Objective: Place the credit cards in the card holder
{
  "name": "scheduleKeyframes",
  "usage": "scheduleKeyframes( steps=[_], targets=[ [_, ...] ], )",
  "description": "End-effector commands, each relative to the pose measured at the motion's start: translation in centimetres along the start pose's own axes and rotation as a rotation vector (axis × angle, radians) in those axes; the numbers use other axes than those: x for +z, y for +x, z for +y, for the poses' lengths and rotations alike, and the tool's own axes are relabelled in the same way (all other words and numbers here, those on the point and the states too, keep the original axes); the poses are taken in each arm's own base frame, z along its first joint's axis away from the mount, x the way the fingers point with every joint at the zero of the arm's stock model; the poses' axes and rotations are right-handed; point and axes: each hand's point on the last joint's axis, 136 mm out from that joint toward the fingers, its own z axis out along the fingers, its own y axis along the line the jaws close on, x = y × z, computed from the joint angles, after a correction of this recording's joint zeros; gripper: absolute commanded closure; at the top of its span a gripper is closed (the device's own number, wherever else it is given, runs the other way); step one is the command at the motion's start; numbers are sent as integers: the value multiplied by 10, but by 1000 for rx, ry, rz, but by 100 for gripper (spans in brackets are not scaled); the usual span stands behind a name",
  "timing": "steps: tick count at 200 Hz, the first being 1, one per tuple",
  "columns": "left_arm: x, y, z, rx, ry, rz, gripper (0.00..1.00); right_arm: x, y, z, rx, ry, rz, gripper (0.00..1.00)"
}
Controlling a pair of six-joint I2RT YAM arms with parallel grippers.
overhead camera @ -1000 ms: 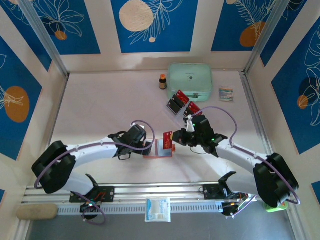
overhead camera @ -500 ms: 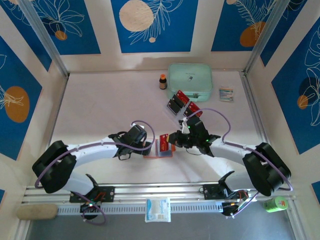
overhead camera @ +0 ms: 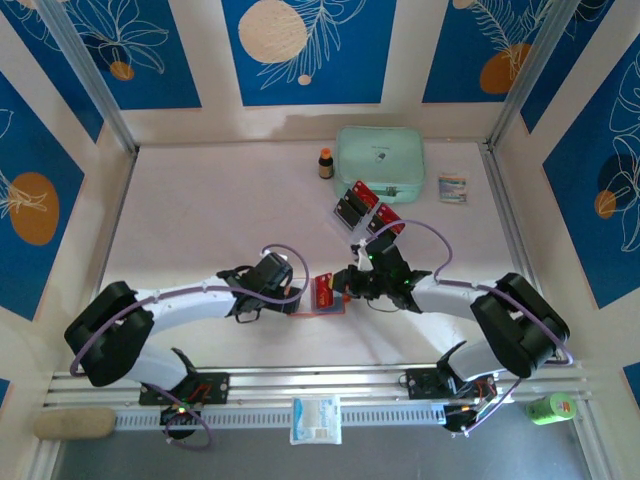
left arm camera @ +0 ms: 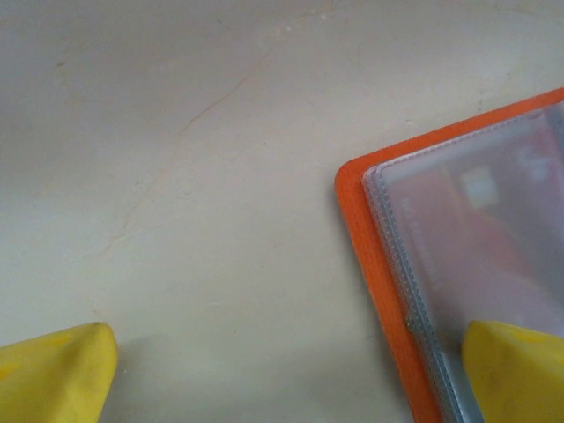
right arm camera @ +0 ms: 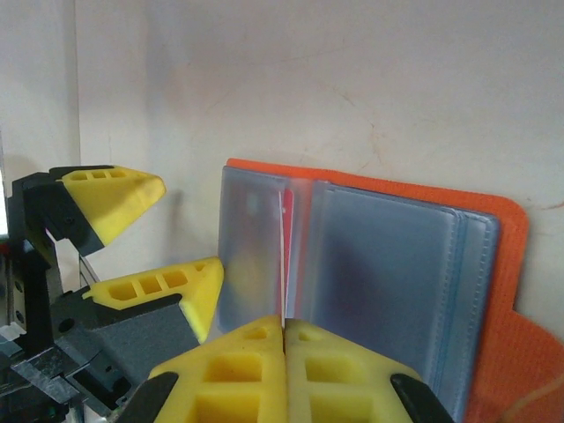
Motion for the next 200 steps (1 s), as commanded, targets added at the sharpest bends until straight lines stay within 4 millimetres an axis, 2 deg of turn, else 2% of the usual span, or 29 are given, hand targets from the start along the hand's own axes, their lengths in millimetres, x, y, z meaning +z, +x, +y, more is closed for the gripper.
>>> scheduleKeyframes(
  steps=[1,101,200],
  targets=[
    [4,13,7,23,-34,33,0,4,-9,13,-10,-30,-17,100],
    [6,17,9,27,-37,42,0,13,-14,10,3,-34,-37,100],
    [7,18,8,26,-34,43,0,20,-8,3,26,-32,-20,100]
  ],
)
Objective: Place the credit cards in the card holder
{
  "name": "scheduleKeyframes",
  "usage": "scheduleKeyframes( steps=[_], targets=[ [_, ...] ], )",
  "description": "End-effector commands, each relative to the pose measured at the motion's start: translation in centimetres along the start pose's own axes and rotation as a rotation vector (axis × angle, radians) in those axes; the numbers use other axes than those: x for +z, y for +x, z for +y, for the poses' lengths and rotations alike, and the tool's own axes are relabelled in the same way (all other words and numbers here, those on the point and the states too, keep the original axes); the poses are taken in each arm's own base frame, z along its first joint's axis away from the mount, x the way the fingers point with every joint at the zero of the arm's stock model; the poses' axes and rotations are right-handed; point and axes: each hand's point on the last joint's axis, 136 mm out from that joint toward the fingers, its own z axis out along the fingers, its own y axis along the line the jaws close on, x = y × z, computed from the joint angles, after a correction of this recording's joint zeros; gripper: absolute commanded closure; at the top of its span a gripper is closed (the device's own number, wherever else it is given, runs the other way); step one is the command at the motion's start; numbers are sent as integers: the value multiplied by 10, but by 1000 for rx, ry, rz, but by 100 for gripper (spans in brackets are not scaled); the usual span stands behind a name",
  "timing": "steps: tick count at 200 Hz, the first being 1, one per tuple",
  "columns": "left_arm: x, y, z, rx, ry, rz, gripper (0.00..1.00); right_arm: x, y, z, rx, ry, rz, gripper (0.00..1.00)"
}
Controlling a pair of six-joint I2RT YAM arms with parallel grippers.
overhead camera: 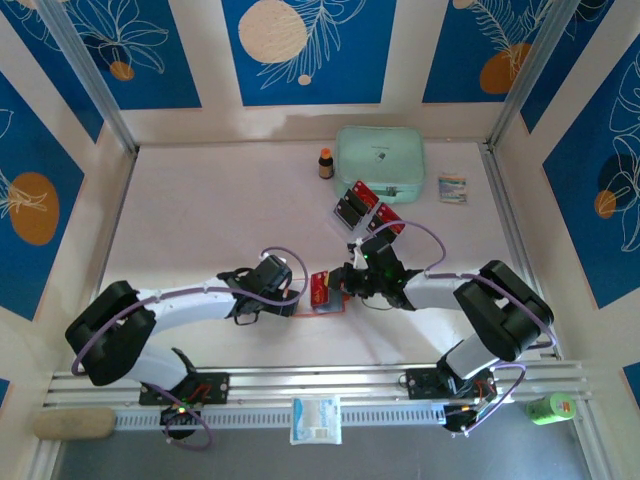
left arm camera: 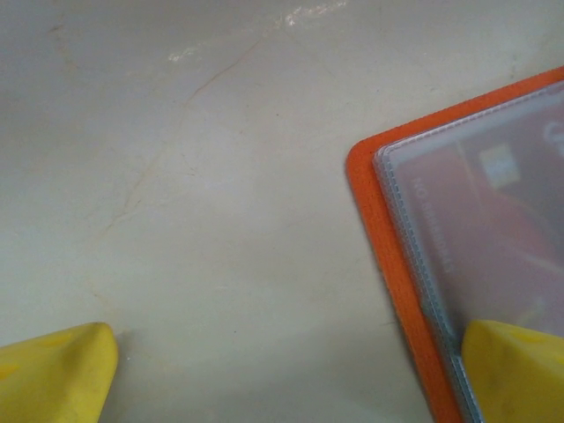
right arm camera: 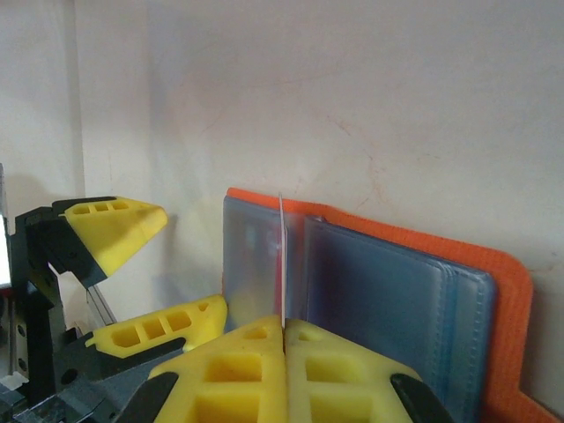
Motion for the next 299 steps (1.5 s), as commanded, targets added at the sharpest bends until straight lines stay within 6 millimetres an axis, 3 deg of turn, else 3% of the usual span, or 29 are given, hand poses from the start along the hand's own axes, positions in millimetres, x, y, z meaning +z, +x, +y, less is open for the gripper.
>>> scheduleKeyframes(
  steps=[1,101,299],
  targets=[
    [3,9,4,21,-24,23,0,2,-1,5,-7,-17,-6,100],
    [5,12,4,18,-21,26,0,10,6,2,2,-8,9,100],
    [6,9,2,19,-18,26,0,4,26,-14,7,88,50,100]
  ],
)
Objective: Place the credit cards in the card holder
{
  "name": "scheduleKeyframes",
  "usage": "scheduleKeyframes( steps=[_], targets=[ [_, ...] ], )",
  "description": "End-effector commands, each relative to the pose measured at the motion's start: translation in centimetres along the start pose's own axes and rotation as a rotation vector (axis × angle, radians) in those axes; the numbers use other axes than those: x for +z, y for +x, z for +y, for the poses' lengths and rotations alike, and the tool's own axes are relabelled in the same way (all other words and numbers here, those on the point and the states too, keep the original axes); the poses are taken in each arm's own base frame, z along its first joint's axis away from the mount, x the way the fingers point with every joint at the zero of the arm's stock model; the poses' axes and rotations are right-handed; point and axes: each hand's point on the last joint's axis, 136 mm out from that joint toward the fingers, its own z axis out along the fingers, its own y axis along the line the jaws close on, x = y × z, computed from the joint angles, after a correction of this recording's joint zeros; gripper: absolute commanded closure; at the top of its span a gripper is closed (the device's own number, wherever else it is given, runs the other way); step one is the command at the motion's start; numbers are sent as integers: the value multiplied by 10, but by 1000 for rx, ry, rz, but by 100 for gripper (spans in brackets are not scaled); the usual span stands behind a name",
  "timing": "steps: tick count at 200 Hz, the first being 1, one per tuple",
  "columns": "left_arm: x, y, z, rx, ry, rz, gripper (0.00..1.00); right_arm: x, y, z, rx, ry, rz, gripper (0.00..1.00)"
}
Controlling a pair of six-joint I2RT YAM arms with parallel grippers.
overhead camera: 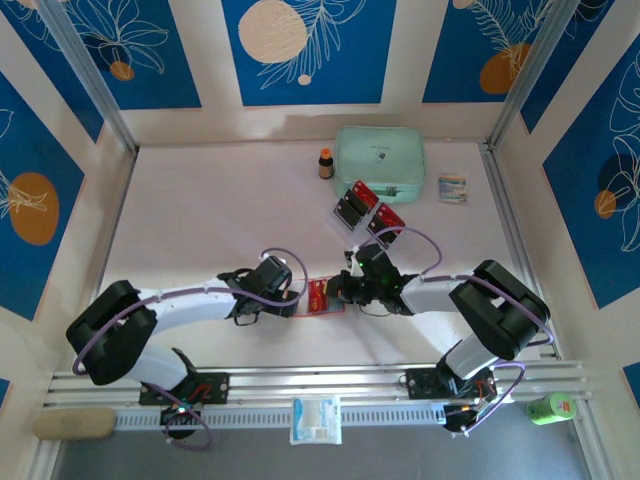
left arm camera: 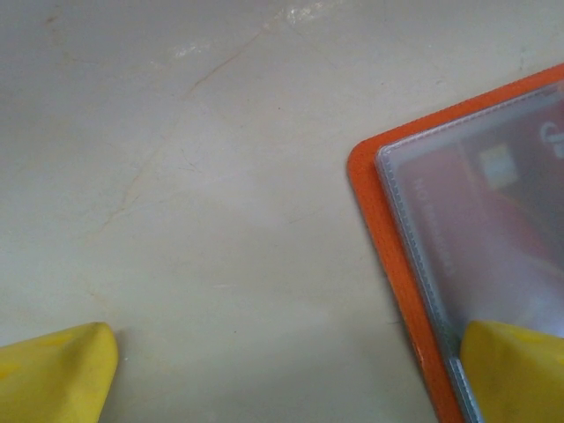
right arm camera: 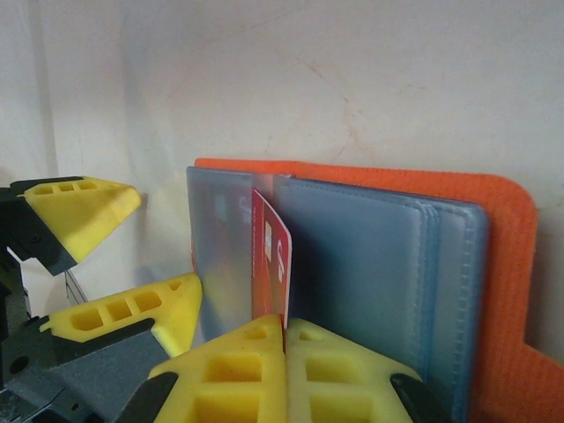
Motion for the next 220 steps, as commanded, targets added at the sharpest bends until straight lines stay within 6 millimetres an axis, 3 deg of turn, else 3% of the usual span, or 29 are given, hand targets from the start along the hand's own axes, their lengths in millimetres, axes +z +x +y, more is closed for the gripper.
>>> scheduleKeyframes(
  steps=[1,135,183,199,220],
  targets=[
    [4,7,1,18,-17,22,0,-2,7,-4,-4,41,24,100],
    [7,8,0,20,-14,24,0,18,14,-8,26,56,111,100],
    [6,7,0,15,-14,19,0,8,7,14,-54,61,144,60],
    [7,8,1,13,-14,19,0,1,1,21,-87,80,138,55],
    [7,7,1,10,-14,17,0,-6,-4,28,-124,97,138,57]
  ],
)
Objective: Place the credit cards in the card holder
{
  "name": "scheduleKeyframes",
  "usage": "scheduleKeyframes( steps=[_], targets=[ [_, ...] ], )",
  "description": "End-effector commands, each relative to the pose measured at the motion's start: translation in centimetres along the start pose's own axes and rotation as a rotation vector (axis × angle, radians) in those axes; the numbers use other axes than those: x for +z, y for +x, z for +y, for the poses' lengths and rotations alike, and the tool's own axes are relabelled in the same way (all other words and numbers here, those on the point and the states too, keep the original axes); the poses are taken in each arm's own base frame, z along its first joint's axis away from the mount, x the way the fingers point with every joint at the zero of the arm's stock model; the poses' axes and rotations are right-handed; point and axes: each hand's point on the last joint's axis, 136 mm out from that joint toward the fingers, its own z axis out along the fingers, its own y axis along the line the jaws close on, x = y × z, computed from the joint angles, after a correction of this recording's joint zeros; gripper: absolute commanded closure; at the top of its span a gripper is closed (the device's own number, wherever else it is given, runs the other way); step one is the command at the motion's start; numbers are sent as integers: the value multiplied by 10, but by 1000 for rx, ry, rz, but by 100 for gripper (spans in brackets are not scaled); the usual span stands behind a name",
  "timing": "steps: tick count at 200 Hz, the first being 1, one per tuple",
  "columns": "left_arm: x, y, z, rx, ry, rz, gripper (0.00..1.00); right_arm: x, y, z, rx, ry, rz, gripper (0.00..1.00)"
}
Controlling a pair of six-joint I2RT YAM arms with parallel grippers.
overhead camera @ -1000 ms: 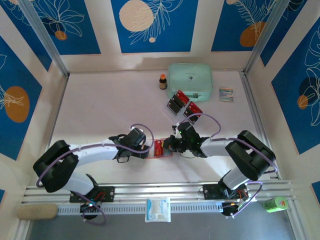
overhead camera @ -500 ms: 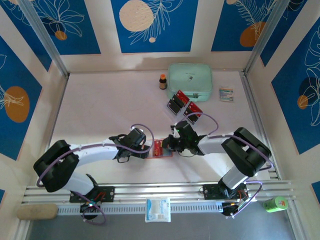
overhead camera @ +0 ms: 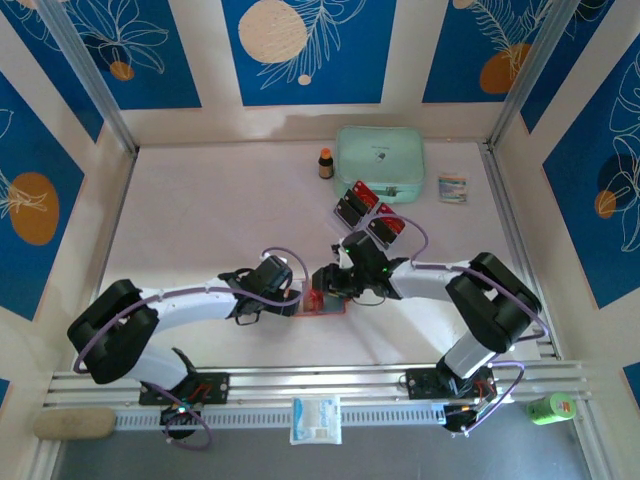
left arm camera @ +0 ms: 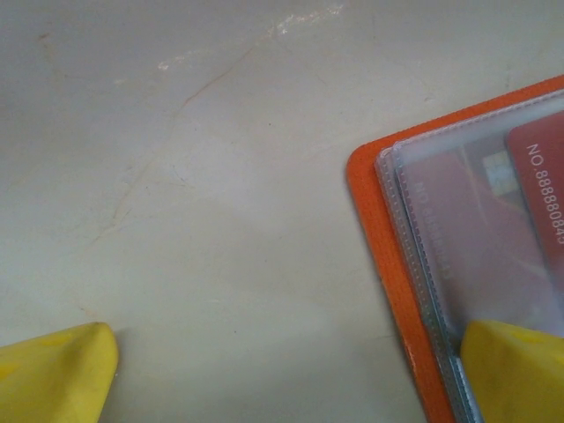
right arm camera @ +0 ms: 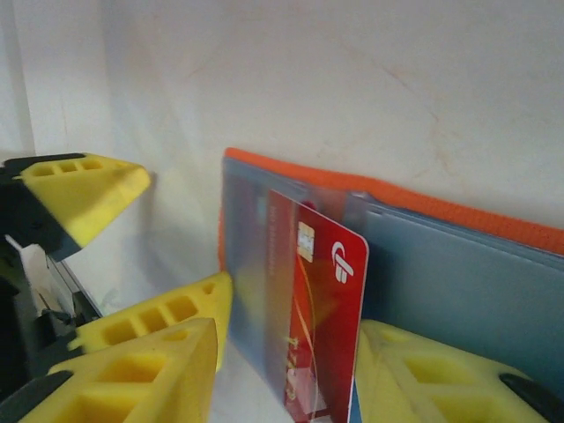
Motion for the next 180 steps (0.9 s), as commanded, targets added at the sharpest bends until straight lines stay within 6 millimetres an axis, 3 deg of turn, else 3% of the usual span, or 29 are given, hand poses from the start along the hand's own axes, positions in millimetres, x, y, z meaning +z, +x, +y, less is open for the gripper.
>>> scheduleKeyframes(
  steps=[1,56,98,140,180],
  targets=[
    [5,11,3,13,-22,31,0,-12,3,3,-53,49,33,57],
    [4,9,4,9,-22,21,0,-4,3,1,-67,76,71,83],
    [5,9,3,11,-19,21,0,5,8,-9,-44,96,100,92],
    [6,9,3,9,-17,20,0,18,12,-21,-34,149,131,93],
    [4,5,2,6,-15,9,0,37,24,-14,-40,155,189,97]
  ],
)
